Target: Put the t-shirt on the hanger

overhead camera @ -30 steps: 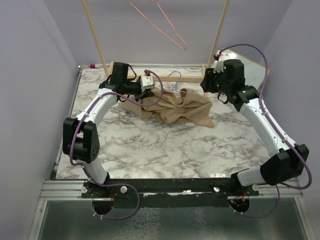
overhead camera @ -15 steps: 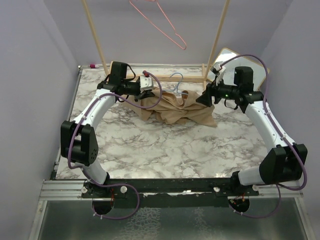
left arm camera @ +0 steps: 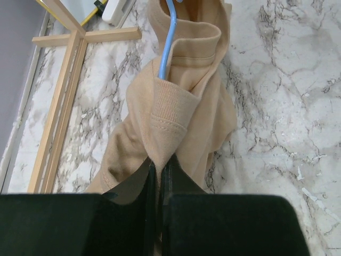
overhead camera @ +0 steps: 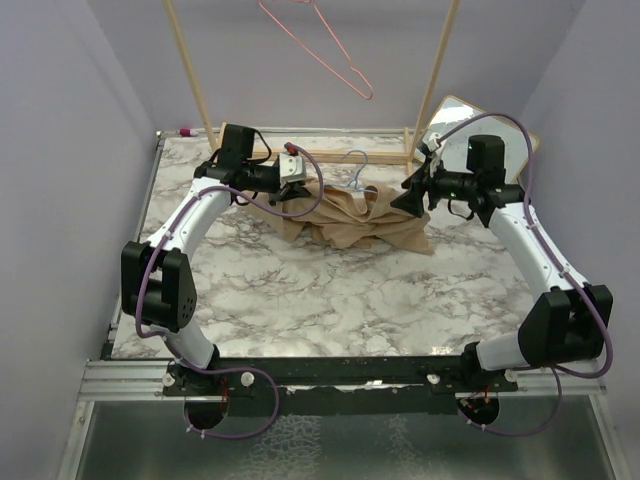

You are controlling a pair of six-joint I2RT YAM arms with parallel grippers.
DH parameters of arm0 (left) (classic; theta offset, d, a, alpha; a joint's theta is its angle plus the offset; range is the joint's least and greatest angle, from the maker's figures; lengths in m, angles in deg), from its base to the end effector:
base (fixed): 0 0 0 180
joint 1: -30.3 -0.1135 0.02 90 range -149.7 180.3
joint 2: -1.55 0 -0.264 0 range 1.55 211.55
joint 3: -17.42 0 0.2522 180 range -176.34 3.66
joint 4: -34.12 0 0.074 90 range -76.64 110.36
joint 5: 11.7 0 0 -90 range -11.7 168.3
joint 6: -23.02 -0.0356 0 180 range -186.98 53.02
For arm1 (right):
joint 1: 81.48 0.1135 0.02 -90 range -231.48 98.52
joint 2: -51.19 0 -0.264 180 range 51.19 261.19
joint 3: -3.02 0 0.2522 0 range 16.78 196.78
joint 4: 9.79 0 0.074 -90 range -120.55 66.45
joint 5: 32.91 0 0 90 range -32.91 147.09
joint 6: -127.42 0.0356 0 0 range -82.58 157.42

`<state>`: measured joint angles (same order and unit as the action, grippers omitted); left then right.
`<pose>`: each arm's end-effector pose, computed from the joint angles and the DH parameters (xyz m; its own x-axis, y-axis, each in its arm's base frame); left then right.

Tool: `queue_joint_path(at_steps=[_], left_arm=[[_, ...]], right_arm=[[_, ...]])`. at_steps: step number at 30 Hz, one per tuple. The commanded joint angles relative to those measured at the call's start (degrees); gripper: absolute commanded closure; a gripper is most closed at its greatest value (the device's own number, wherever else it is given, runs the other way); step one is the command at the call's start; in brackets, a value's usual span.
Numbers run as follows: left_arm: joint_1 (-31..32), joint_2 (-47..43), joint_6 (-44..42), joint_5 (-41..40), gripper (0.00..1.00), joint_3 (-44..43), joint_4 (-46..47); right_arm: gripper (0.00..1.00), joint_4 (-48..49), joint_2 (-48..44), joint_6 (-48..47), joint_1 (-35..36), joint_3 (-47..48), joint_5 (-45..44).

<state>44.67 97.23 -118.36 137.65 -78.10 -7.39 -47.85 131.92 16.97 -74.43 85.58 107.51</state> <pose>0.3481 -0.1208 0.3142 0.1833 0.3642 -0.9131 0.9707 0.0798 0.2266 0.3018 0.0650 0.3250 -0.3067 -0.2622 -0.9150 -0.8563 0.4956 0.1450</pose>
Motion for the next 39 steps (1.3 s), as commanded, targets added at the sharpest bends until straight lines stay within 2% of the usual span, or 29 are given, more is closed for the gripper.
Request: queue_joint_path(at_steps=[1, 11, 14, 15, 16, 18, 19, 24, 26, 28, 32, 34, 35, 39], left_arm=[[-0.1, -2.1, -1.0, 5.8, 1.00, -2.2, -0.5], [0.0, -2.1, 0.6, 7.0, 1.00, -2.9, 0.7], [-0.1, -2.2, 1.1, 7.4, 1.00, -2.9, 1.0], [0.0, -2.1, 1.4, 7.6, 1.00, -2.9, 1.3], [0.0, -2.1, 1.8, 7.8, 1.00, -2.9, 1.5], [0.0, -2.1, 3.2, 7.9, 1.00, -2.9, 2.4], [0.0, -2.0, 3.8, 7.9, 1.00, -2.9, 2.8], [-0.2, -1.7, 6.8, 5.8, 1.00, -2.6, 4.8], [-0.8, -1.3, 8.7, 5.1, 0.93, -2.7, 5.9], [-1.9, -0.8, 10.3, 4.5, 0.76, -3.4, 6.3], [-4.5, -0.2, 13.8, 3.0, 0.32, -4.4, 7.3], [-5.7, -0.6, 15.4, 2.2, 0.16, -4.5, 8.4], [-6.1, -0.8, 16.2, 1.5, 0.11, -4.5, 8.9], [-7.1, -1.7, 17.5, -0.8, 0.08, -5.9, 9.1]], right_arm=[[0.38, 2.9, 1.7, -2.7, -0.3, 0.1, 0.4], [0.38, 3.8, 5.4, -3.6, -0.3, -1.2, 3.5], [0.43, 4.3, 6.5, -3.5, -0.2, -1.5, 4.7], [0.49, 4.3, 6.9, -3.2, -0.2, -1.4, 5.1], [0.62, 4.1, 7.3, -3.1, -0.2, -1.1, 5.4], [0.96, 2.7, 8.1, -3.0, -0.1, 0.1, 4.6], [0.99, 2.0, 8.0, -2.9, -0.1, 0.8, 4.0], [0.99, 2.1, 2.9, -1.6, -0.1, 1.0, -0.8], [0.99, 1.0, 0.6, -1.6, -0.1, 1.2, -3.1], [0.99, 0.1, -2.0, -1.3, -0.1, 1.5, -5.3], [0.99, -1.3, -7.1, -0.6, -0.1, 2.1, -9.1], [0.99, -2.6, -9.1, -0.4, -0.1, 2.8, -11.5], [0.99, -3.1, -10.1, -0.3, -0.2, 3.1, -12.6], [0.99, -2.8, -13.9, 1.6, -0.3, 4.2, -17.6]])
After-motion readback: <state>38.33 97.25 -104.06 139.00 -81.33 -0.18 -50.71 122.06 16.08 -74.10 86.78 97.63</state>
